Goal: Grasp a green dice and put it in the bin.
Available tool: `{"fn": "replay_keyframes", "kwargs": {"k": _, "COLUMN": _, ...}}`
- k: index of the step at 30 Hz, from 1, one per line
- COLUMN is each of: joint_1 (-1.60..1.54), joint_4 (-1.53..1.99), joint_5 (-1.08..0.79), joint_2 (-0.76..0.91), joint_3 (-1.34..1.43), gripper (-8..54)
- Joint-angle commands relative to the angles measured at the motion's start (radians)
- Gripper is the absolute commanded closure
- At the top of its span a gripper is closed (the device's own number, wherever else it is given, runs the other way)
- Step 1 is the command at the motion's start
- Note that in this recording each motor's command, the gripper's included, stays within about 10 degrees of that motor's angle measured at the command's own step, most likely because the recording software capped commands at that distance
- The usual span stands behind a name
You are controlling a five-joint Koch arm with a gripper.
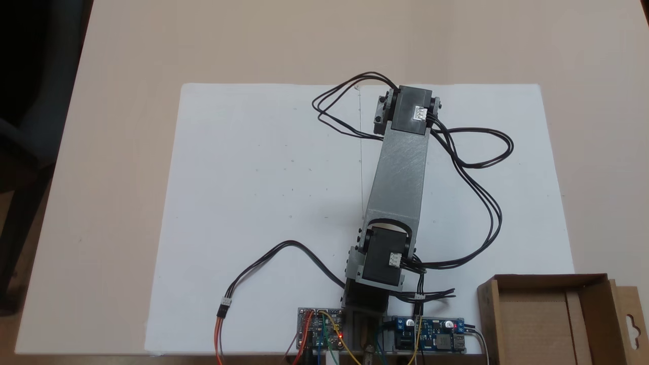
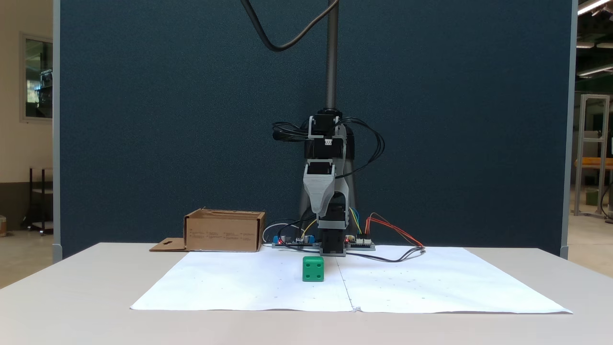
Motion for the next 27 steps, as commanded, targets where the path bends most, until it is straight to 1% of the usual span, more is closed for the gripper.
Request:
{"fn": "replay_keyframes", "kwargs": {"k": 1, "joint_1": 0.029, "joint_4": 0.025, "joint_5": -0.114, "joint_2": 0.005, "joint_3": -0.072, "gripper": 3.2}}
{"fn": "replay_keyframes", "kwargs": {"k": 7, "joint_1": 0.08, "joint_4": 0.032, "joint_5": -0.184, "joint_2": 0.005, "joint_3": -0.074, "gripper": 3.0}}
{"fn": "replay_keyframes", "kwargs": {"k": 13, "joint_1": 0.084, "joint_4": 0.023, "joint_5": -0.184, "joint_2": -0.003, "joint_3": -0.074, "gripper": 2.9}}
{"fn": "replay_keyframes", "kwargs": {"k": 27, "joint_1": 0.063, "joint_4": -0.086, "joint_5": -0.155, "joint_2": -0.15, "joint_3": -0.075, "gripper": 2.9}}
